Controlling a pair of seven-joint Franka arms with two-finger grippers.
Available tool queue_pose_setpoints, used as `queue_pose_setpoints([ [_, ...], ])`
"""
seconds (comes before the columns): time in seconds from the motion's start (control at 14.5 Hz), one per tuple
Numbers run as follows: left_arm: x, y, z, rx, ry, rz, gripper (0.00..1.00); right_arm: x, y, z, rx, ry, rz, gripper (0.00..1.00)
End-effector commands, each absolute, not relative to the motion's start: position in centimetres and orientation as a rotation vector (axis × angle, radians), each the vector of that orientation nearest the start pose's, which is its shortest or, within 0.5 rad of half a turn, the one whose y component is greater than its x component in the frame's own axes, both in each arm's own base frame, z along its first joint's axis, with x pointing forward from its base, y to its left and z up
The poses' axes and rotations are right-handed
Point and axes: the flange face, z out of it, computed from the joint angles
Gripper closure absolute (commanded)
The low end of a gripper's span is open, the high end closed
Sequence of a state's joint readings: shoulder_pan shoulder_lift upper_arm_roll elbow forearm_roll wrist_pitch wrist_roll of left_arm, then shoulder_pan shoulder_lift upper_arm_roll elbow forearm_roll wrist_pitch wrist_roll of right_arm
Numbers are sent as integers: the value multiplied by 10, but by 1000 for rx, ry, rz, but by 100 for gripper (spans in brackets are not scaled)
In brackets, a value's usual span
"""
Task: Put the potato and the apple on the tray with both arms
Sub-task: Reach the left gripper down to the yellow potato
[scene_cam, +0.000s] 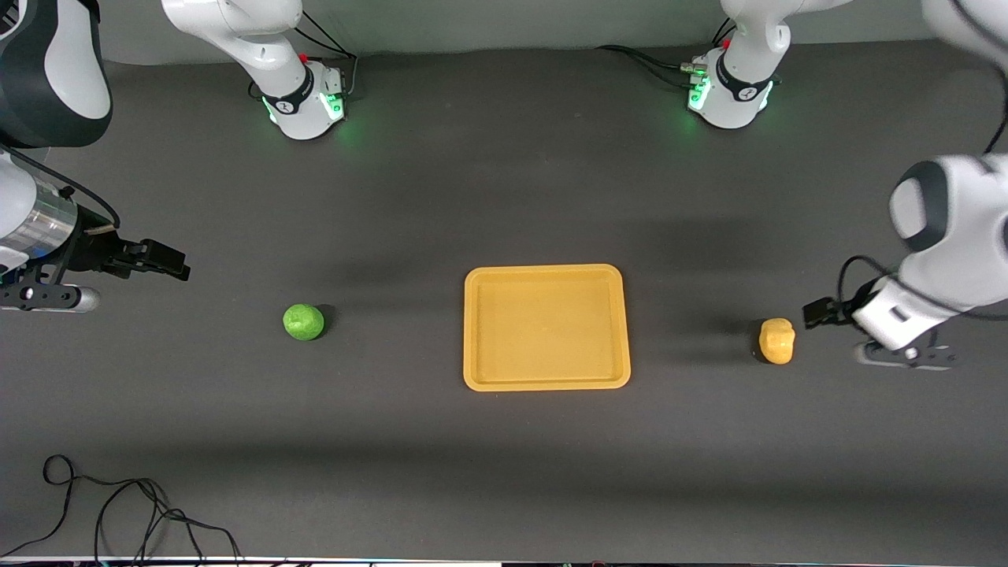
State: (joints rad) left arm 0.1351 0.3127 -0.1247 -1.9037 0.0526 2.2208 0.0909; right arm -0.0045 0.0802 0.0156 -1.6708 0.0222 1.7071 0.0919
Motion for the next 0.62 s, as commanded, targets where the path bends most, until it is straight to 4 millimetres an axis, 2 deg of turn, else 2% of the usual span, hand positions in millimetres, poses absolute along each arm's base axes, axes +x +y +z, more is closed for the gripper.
queue_pose_setpoints([
  [0.0, 614, 2, 288, -3112, 249, 22, 0, 587, 5, 550, -3119, 107, 76, 0],
  [0.28, 613, -4, 249, -3089, 309, 66, 0, 587, 6, 550, -3119, 107, 73, 0],
  [0.41, 613, -5, 235, -3092, 315, 65, 0, 584, 4, 556, -3120, 116, 94, 0],
  [0.55, 612, -5, 225, -3080, 338, 79, 1, 585, -3, 573, -3117, 146, 78, 0],
])
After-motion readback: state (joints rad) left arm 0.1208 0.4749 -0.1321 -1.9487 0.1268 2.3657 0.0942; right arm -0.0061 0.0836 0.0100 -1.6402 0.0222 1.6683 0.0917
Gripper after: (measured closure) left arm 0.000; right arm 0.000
